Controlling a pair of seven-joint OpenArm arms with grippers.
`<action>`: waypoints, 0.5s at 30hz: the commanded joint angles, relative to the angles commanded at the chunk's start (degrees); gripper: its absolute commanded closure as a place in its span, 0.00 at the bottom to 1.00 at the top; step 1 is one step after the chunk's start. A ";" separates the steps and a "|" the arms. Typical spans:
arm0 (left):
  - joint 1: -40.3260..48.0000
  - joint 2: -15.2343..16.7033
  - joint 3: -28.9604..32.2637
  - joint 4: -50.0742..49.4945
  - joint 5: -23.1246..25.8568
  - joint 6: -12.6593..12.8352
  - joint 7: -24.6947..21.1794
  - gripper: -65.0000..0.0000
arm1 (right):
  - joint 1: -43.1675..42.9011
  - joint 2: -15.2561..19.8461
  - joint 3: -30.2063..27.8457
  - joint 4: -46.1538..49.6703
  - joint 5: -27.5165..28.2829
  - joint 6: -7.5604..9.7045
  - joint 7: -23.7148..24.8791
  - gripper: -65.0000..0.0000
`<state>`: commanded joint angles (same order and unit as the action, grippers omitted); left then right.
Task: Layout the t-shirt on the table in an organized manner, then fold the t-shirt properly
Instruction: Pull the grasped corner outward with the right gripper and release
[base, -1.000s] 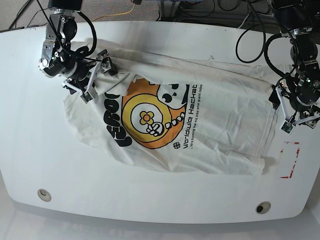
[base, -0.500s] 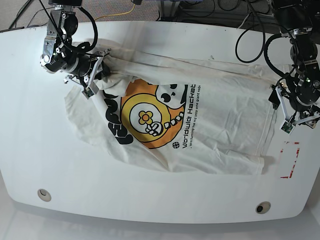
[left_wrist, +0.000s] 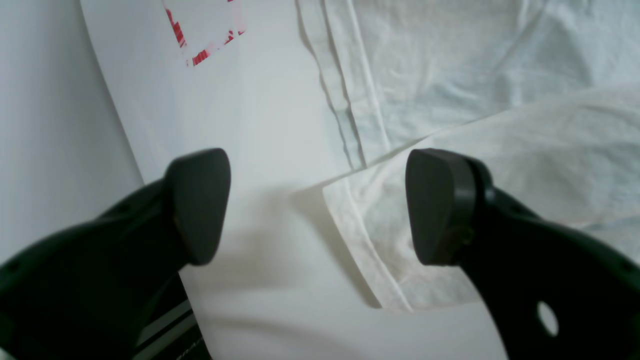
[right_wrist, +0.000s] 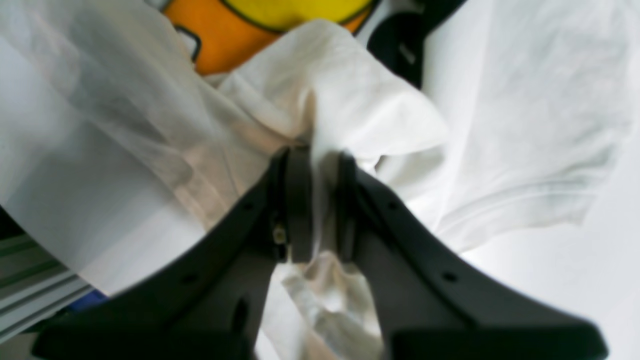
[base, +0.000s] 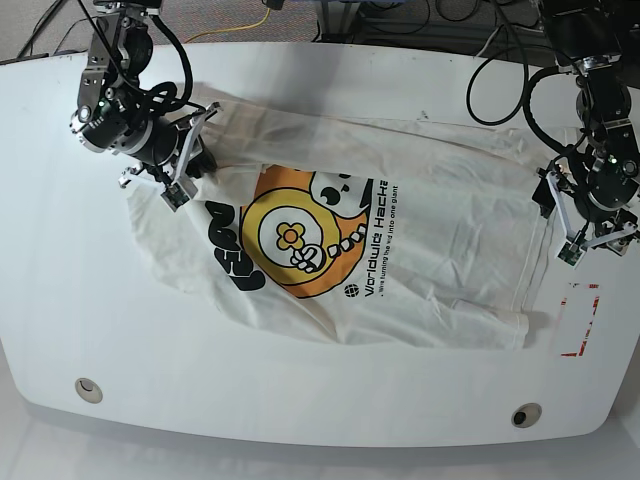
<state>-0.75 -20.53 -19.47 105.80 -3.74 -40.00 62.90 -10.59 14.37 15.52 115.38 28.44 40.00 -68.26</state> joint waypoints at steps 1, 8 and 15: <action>0.00 0.00 0.00 0.00 0.00 0.00 0.00 0.21 | 0.26 0.00 0.00 0.00 0.00 0.00 0.00 0.89; 1.23 0.00 0.00 0.00 0.00 0.00 0.00 0.21 | 3.16 0.00 0.00 0.26 1.85 0.00 0.00 0.90; 1.23 0.00 0.00 0.00 0.00 0.00 0.00 0.21 | 5.54 2.46 0.09 -0.26 8.09 0.00 0.00 0.89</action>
<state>0.48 -20.53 -19.47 105.80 -3.74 -40.00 62.90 -5.05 16.84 15.60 115.12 36.53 40.00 -68.26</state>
